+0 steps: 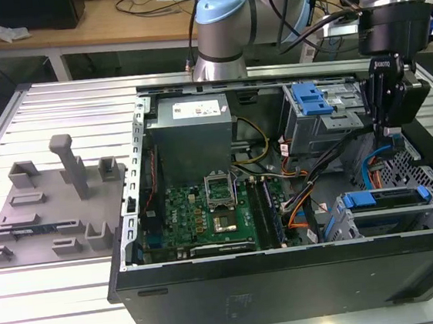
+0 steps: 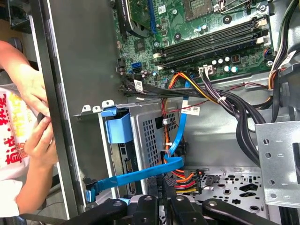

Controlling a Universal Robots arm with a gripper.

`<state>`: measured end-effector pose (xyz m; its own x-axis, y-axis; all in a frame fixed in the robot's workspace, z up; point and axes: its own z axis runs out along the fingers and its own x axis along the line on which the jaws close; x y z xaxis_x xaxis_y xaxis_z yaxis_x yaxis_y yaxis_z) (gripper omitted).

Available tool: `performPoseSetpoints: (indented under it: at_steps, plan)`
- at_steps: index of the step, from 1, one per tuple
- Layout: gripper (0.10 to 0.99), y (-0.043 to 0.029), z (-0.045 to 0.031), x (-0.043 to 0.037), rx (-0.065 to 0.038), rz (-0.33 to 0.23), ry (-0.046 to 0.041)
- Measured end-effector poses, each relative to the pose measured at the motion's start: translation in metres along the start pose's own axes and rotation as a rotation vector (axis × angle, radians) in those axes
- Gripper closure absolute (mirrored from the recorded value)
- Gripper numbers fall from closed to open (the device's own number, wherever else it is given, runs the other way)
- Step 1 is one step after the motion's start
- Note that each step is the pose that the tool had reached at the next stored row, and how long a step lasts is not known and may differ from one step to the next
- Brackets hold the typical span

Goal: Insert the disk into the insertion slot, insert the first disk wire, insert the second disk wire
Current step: 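Insert the first disk wire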

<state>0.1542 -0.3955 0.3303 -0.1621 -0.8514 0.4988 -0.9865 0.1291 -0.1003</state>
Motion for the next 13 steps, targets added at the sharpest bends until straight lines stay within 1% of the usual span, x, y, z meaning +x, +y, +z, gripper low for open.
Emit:
performPoseSetpoints:
  at_steps: [4,5,7,9,13]
  plan:
    - [0.922,-0.0027,0.0018,0.0031,-0.018,-0.011,0.0020]
    - [0.922,-0.0037,0.0020,0.0040,-0.025,-0.015,0.0028]
    - [0.922,-0.0056,0.0017,0.0049,-0.034,-0.020,0.0039]
    - [0.922,-0.0067,0.0010,0.0055,-0.039,-0.023,0.0049]
    - [0.922,-0.0074,0.0001,0.0093,-0.040,-0.024,0.0048]
